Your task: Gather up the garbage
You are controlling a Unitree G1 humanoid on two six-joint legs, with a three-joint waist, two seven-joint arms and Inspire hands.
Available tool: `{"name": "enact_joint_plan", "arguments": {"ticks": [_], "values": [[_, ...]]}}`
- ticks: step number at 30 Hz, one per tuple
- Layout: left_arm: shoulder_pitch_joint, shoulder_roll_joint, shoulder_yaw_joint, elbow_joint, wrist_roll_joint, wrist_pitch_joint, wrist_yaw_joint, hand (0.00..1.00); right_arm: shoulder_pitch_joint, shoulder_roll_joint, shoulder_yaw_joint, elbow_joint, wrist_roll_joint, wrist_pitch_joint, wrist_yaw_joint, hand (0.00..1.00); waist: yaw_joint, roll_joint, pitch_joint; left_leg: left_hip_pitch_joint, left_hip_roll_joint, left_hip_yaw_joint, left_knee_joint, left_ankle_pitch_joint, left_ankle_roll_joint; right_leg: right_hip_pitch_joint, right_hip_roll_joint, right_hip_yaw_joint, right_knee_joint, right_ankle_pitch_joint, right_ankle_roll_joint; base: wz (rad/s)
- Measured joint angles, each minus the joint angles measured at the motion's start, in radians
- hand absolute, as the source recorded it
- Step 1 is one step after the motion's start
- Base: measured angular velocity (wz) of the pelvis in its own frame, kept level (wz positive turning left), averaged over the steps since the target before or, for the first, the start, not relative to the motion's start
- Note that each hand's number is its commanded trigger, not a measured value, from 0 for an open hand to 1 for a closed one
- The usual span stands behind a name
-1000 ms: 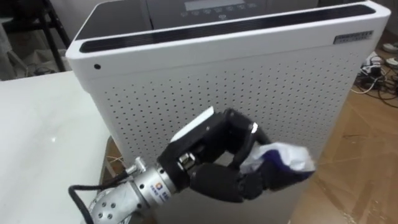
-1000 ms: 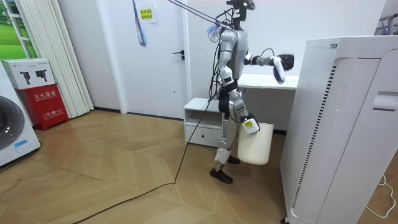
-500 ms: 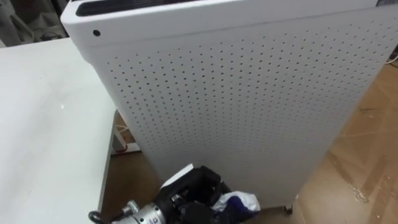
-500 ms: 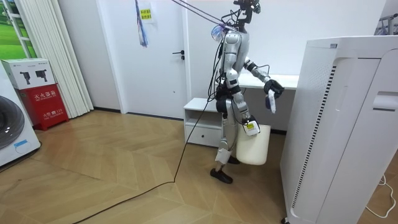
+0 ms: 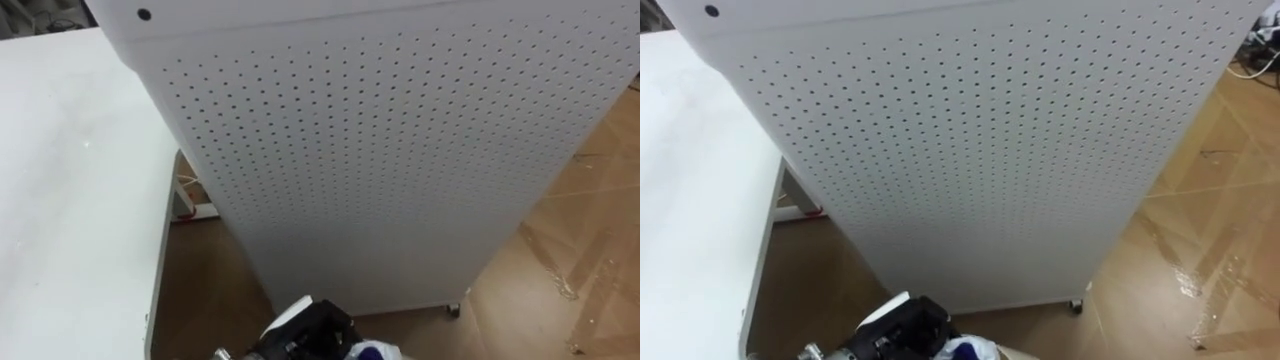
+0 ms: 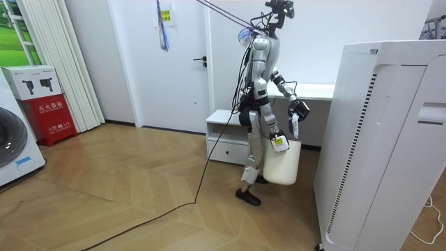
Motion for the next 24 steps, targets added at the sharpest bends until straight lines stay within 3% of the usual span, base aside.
{"name": "enact_joint_plan", "arguments": {"ticks": [4,5,6,8,9,16,24], "values": [[0.001,-0.013,-0.001,0.051,0.014,-0.001,0.016,1.0,-0.014,0.009,-0.001,-0.001,0.0,0.0,-0.006,1.0,0.0,0.0,0.0001,-0.022,0.0,0.0,0.012,0.0,0.0,-0.021,-0.003,0.004,0.009,0.0,0.0,0.0],[0.004,-0.014,-0.001,0.056,0.014,-0.001,0.016,0.8,-0.021,0.009,-0.002,-0.001,0.0,0.0,-0.009,1.0,0.003,-0.001,0.0002,-0.03,-0.001,0.0,0.015,0.001,0.001,-0.031,-0.005,0.005,0.015,0.0,0.0,0.0],[0.003,-0.018,-0.001,0.071,0.014,-0.005,0.018,0.45,-0.027,0.009,-0.002,-0.001,0.0,-0.003,-0.011,1.0,0.003,-0.001,0.0002,-0.034,-0.003,0.001,0.015,0.003,0.005,-0.037,-0.008,0.005,0.019,-0.001,0.0,0.0],[0.005,-0.024,-0.001,0.096,0.025,-0.005,0.023,0.11,-0.03,0.01,-0.002,0.001,0.0,-0.008,-0.012,1.0,0.004,-0.001,0.0006,-0.037,-0.003,0.001,0.017,0.003,0.005,-0.039,-0.009,0.005,0.021,-0.001,0.0,0.0],[0.005,-0.026,-0.001,0.114,0.035,-0.005,0.026,0.0,-0.038,0.012,-0.001,0.014,0.0,-0.01,-0.011,1.0,0.003,-0.002,0.0012,-0.038,-0.003,0.001,0.019,0.003,0.006,-0.039,-0.009,0.005,0.021,0.0,0.0,0.0],[0.003,-0.049,0.001,0.163,0.132,-0.007,0.037,0.0,-0.043,0.016,-0.002,0.024,0.0,-0.011,-0.011,1.0,0.005,-0.005,0.0029,-0.069,-0.001,0.002,0.029,0.003,0.006,-0.067,-0.009,0.005,0.027,0.0,0.001,0.0],[-0.006,-0.054,-0.001,0.247,0.143,-0.014,0.032,0.0,-0.043,0.024,-0.001,0.025,0.0,-0.011,-0.007,1.0,0.004,-0.01,0.0065,-0.085,-0.003,0.003,0.035,0.003,0.006,-0.085,-0.01,0.007,0.036,0.0,0.001,0.0]]}}
